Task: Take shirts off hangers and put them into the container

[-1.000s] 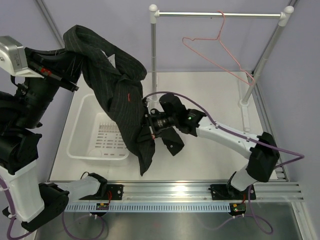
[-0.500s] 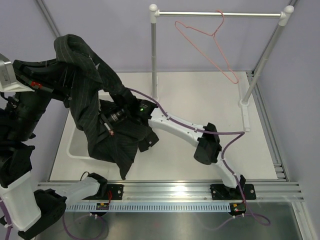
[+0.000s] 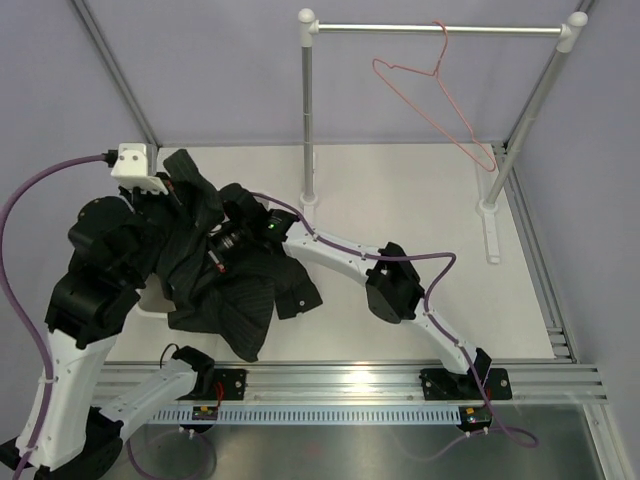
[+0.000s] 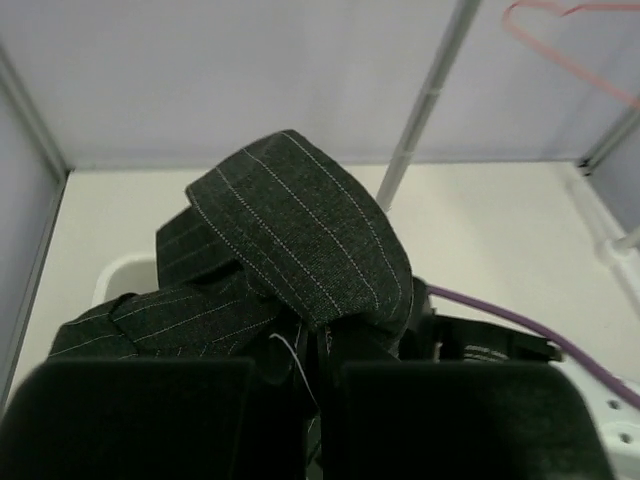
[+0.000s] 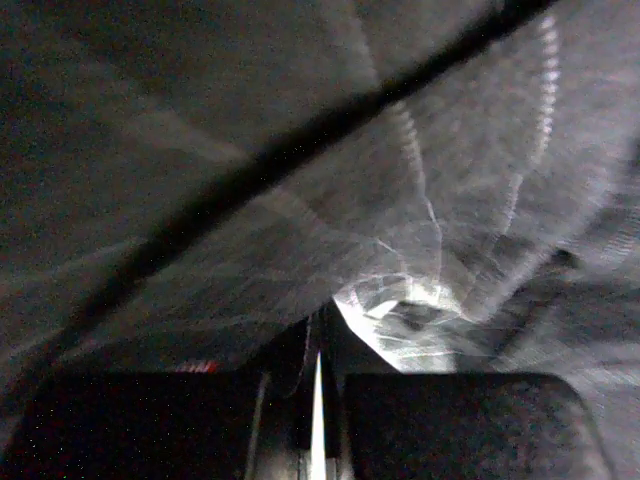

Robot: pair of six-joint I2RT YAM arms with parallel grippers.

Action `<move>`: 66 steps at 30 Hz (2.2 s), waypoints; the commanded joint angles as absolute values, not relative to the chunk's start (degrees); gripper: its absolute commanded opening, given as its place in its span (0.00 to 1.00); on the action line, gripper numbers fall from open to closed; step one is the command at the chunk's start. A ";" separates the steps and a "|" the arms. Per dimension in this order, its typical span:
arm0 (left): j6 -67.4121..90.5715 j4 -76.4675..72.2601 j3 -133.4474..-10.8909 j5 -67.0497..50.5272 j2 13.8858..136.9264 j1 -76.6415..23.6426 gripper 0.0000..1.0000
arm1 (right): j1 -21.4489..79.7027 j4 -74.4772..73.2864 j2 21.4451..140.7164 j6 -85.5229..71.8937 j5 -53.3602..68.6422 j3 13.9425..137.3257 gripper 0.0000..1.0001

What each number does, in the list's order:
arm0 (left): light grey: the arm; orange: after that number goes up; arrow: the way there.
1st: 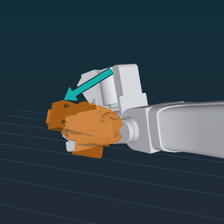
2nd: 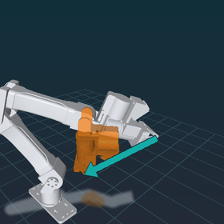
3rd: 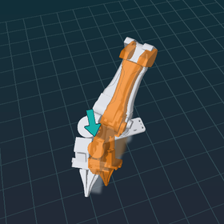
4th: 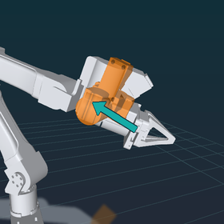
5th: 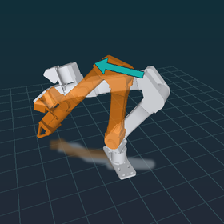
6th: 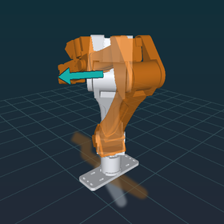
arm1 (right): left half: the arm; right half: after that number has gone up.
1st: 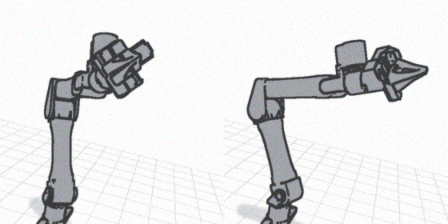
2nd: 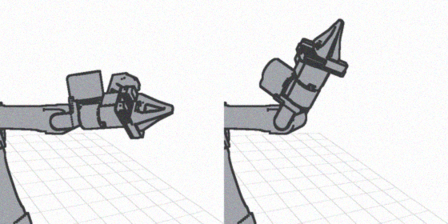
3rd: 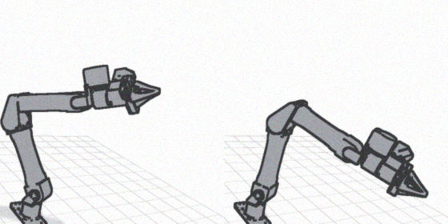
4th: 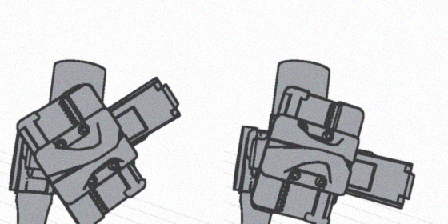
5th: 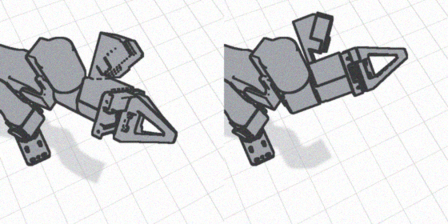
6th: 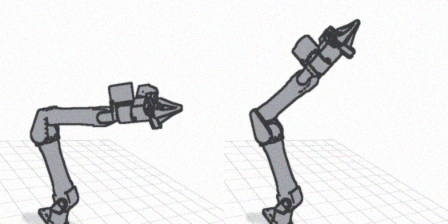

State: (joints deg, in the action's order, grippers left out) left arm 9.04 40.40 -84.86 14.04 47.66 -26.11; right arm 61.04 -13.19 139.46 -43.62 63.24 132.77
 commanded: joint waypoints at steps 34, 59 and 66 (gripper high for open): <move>27.68 39.20 -61.62 13.10 58.09 -19.52 0.06 | 57.05 -14.35 91.49 -25.22 1.66 67.17 0.99; 25.93 35.95 -58.89 6.15 56.43 -16.61 0.02 | 54.76 4.92 104.49 -15.82 -2.37 63.28 0.99; 25.58 35.68 -58.45 5.63 56.16 -16.52 0.03 | 54.40 16.67 106.17 -14.76 1.66 58.99 0.51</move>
State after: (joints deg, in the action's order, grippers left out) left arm 26.48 38.70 -59.05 7.40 57.52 -16.88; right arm 55.02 7.70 105.82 -15.88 0.58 60.95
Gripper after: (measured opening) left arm 0.032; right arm 0.679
